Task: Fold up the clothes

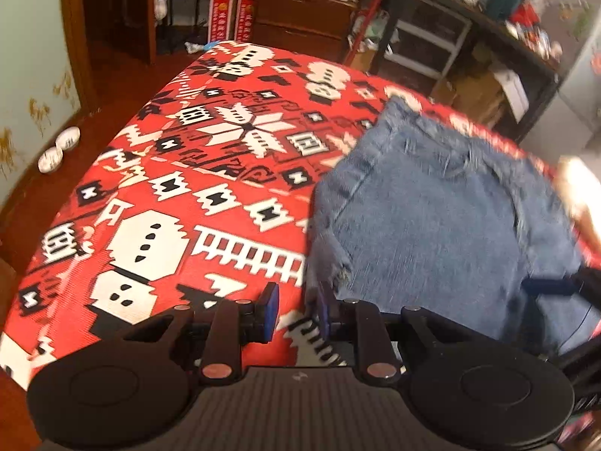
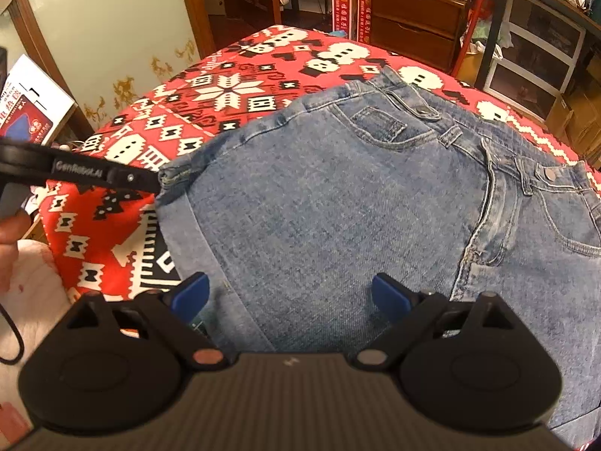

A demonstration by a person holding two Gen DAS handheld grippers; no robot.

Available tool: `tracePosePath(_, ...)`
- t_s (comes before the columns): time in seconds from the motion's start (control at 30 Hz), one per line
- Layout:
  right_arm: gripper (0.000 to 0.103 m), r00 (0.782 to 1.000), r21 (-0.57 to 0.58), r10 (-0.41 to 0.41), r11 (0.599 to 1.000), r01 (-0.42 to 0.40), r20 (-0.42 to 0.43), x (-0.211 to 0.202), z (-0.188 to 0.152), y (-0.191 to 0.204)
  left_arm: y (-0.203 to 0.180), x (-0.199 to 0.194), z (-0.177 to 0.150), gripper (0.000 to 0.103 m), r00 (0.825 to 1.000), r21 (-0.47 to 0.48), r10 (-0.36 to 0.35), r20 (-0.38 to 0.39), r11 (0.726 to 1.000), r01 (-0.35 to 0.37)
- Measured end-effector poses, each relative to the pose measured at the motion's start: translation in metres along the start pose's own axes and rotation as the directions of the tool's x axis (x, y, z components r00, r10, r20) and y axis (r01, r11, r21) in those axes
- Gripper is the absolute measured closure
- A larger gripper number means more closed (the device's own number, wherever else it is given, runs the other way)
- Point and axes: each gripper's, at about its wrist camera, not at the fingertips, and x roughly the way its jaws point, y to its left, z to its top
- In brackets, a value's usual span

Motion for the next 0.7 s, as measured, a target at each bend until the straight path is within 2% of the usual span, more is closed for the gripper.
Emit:
tracePosePath(0.1,0.008,1.000,-0.004,0.004,1.000,-0.004,-0.003,0.000,0.000,0.002,-0.008,0.002,-0.003,0.083,1.000,0.059,0.027,-0.001,0.998,-0.027)
tracePosePath(0.27,0.008,1.000,-0.017,0.003,1.000,-0.003,-0.008,-0.001,-0.002,0.004,-0.010,0.005,0.000,0.083,0.999,0.068,0.050,0.014,0.996,-0.051)
tracePosePath(0.37,0.007,1.000,-0.013,0.002,1.000,-0.002,-0.014,0.000,-0.002,0.004,-0.007,0.010,0.004,0.083,0.998,0.025,0.060,0.019,0.998,-0.061)
tracePosePath(0.53,0.007,1.000,-0.015,0.004,1.000,-0.005,-0.022,0.003,-0.003,0.005,0.000,0.020,0.007,0.083,0.999,-0.113,0.030,0.015,0.993,-0.028)
tracePosePath(0.57,0.007,1.000,-0.018,0.006,1.000,-0.006,-0.021,0.003,-0.004,0.006,0.000,0.020,0.007,0.085,0.999,-0.130,0.026,0.018,0.991,-0.024)
tracePosePath(0.6,0.007,1.000,-0.022,0.006,1.000,-0.007,-0.020,0.002,-0.004,0.007,0.000,0.020,0.008,0.100,0.999,-0.134,0.030,0.018,0.991,-0.028)
tracePosePath(0.7,0.007,1.000,-0.023,0.005,1.000,-0.005,-0.019,0.003,-0.002,0.007,-0.001,0.018,0.010,0.100,0.999,-0.146,0.043,0.018,0.989,-0.040)
